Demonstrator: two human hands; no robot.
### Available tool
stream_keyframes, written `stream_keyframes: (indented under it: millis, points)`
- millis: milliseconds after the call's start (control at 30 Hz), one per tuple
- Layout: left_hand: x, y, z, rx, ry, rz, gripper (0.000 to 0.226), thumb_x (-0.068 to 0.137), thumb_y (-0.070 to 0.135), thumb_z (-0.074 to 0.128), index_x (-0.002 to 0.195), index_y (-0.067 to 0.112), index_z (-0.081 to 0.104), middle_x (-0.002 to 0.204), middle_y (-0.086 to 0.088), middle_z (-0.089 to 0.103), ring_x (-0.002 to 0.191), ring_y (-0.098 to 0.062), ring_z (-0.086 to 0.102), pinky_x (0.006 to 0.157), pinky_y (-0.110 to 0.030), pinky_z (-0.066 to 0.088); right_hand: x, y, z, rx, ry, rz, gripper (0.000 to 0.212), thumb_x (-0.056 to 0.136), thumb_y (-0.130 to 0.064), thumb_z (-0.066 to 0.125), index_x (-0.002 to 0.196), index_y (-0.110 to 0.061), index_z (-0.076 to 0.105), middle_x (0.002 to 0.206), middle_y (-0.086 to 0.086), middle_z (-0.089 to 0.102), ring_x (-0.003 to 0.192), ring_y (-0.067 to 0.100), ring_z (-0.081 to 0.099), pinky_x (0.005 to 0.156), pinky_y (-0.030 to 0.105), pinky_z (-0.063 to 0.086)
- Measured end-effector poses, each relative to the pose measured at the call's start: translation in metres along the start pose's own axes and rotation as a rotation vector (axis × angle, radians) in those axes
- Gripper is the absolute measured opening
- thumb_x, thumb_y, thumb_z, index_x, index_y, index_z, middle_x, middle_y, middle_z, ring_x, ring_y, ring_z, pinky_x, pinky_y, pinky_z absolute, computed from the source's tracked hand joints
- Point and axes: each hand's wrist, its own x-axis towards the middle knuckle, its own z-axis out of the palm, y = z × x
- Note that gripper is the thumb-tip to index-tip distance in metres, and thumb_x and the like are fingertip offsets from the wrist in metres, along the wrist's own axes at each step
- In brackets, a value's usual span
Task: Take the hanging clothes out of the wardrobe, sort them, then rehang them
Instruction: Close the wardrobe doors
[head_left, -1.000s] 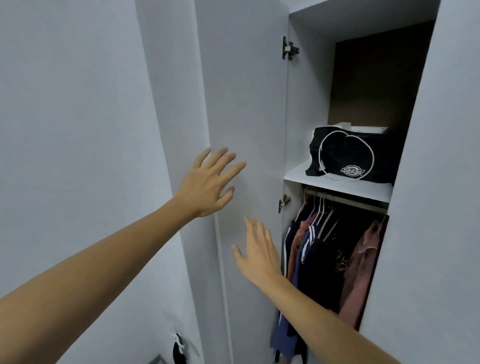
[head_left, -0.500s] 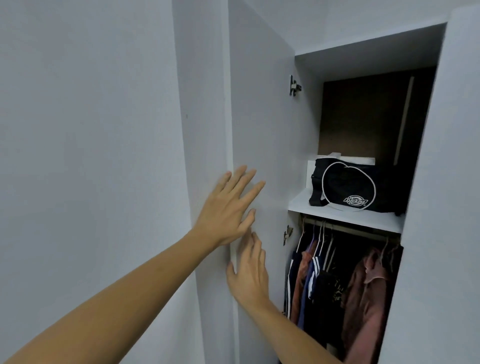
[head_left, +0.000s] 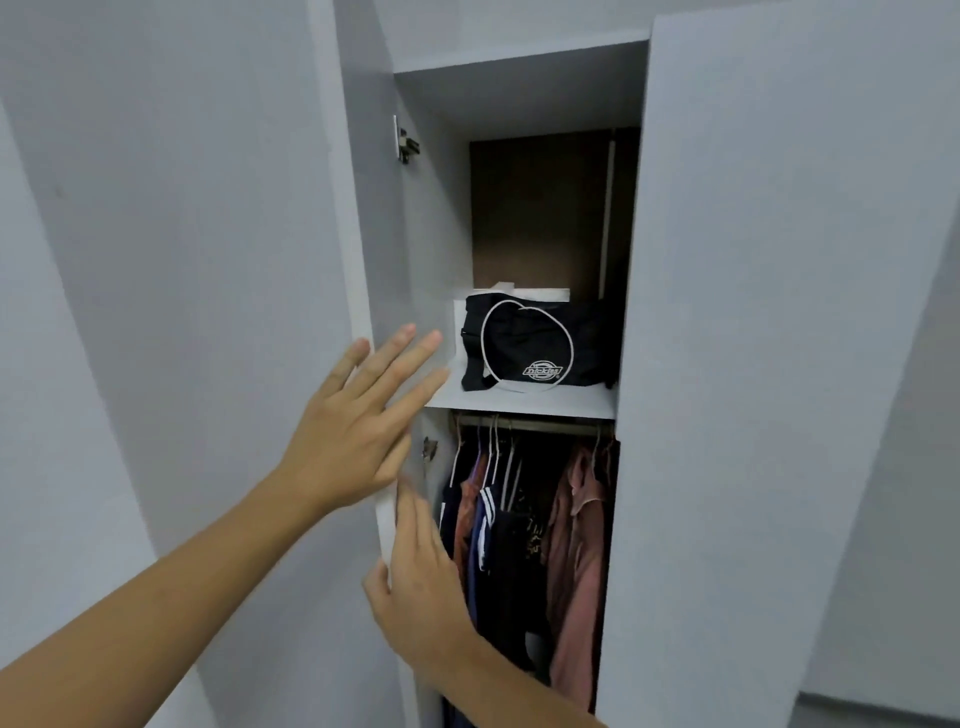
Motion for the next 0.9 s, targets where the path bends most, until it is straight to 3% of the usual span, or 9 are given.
stream_keyframes:
  millis: [100, 167, 233, 267, 333, 433, 500, 633, 900]
  points:
    - [0.032, 0.024, 0.009, -0.038, 0.023, 0.078, 0.072, 0.086, 0.014, 0.055, 0.158, 0.013, 0.044, 0.171, -0.012, 0.024, 0.16, -0.031, 0.018, 0.13, -0.049, 0.013, -0.008, 0.033, -0.03, 0.016, 0.009, 0.04, 0.086, 0.093, -0.015, 0.045, 0.164, -0.03, 0.0, 0.161, -0.007, 0.026, 0.145, 0.016, 0.038, 0.115, 0.038, 0.041]
    - [0.058, 0.04, 0.017, -0.054, 0.044, 0.097, 0.071, 0.09, 0.019, 0.055, 0.159, 0.013, 0.042, 0.172, -0.012, 0.023, 0.16, -0.032, 0.017, 0.13, -0.049, 0.015, -0.011, 0.057, -0.053, 0.02, 0.008, 0.076, 0.075, 0.094, -0.017, 0.041, 0.162, -0.028, 0.011, 0.153, -0.005, 0.035, 0.13, 0.019, 0.051, 0.105, 0.036, 0.048]
    - [0.085, 0.054, 0.026, -0.078, 0.082, 0.032, 0.076, 0.092, 0.026, 0.06, 0.162, 0.01, 0.035, 0.172, -0.013, 0.02, 0.16, -0.032, 0.016, 0.129, -0.052, 0.02, -0.014, 0.078, -0.077, 0.035, 0.022, 0.091, 0.065, 0.095, -0.017, 0.039, 0.156, -0.027, 0.022, 0.134, -0.005, 0.046, 0.106, 0.02, 0.057, 0.087, 0.034, 0.048]
    - [0.099, 0.061, 0.031, -0.092, 0.105, -0.027, 0.082, 0.092, 0.03, 0.063, 0.163, 0.009, 0.029, 0.173, -0.012, 0.018, 0.16, -0.032, 0.015, 0.128, -0.052, 0.021, -0.015, 0.089, -0.088, 0.026, 0.036, 0.091, 0.061, 0.095, -0.017, 0.04, 0.154, -0.027, 0.025, 0.13, -0.006, 0.047, 0.106, 0.017, 0.056, 0.085, 0.032, 0.047]
    - [0.124, 0.074, 0.043, -0.112, 0.122, -0.148, 0.093, 0.092, 0.038, 0.066, 0.165, 0.006, 0.02, 0.174, -0.013, 0.012, 0.161, -0.032, 0.011, 0.129, -0.052, 0.021, -0.016, 0.114, -0.107, -0.056, 0.114, 0.067, 0.063, 0.098, -0.019, 0.042, 0.158, -0.025, 0.026, 0.15, -0.01, 0.039, 0.134, 0.01, 0.045, 0.106, 0.026, 0.046]
    - [0.156, 0.094, 0.067, -0.108, 0.085, -0.217, 0.097, 0.094, 0.05, 0.058, 0.165, 0.004, 0.012, 0.175, -0.014, 0.003, 0.162, -0.032, 0.004, 0.129, -0.05, 0.021, -0.009, 0.15, -0.133, -0.247, 0.216, 0.02, 0.076, 0.099, -0.025, 0.046, 0.166, -0.022, 0.011, 0.172, -0.007, 0.012, 0.158, 0.009, 0.011, 0.127, 0.026, 0.018]
    - [0.175, 0.107, 0.085, -0.132, 0.08, -0.205, 0.092, 0.098, 0.049, 0.057, 0.166, 0.004, 0.012, 0.175, -0.014, 0.002, 0.162, -0.031, 0.004, 0.129, -0.048, 0.023, 0.002, 0.17, -0.148, -0.364, 0.23, 0.025, 0.084, 0.099, -0.026, 0.05, 0.168, -0.022, 0.002, 0.175, -0.001, 0.003, 0.161, 0.014, 0.002, 0.129, 0.032, 0.011]
    - [0.204, 0.121, 0.118, -0.202, 0.08, -0.194, 0.093, 0.099, 0.043, 0.065, 0.165, 0.003, 0.013, 0.174, -0.015, 0.005, 0.162, -0.031, 0.004, 0.126, -0.051, 0.028, 0.017, 0.207, -0.173, -0.458, 0.259, 0.057, 0.097, 0.096, -0.033, 0.058, 0.167, -0.02, -0.007, 0.176, 0.003, -0.001, 0.162, 0.018, 0.0, 0.13, 0.042, 0.013]
    - [0.237, 0.127, 0.182, -0.266, 0.08, -0.165, 0.091, 0.102, 0.05, 0.056, 0.167, 0.009, 0.007, 0.175, -0.01, -0.002, 0.162, -0.029, -0.003, 0.13, -0.051, 0.015, 0.041, 0.256, -0.182, -0.567, 0.377, 0.174, 0.105, 0.097, -0.048, 0.063, 0.166, -0.014, -0.008, 0.176, 0.002, -0.007, 0.162, 0.021, -0.005, 0.129, 0.045, 0.013]
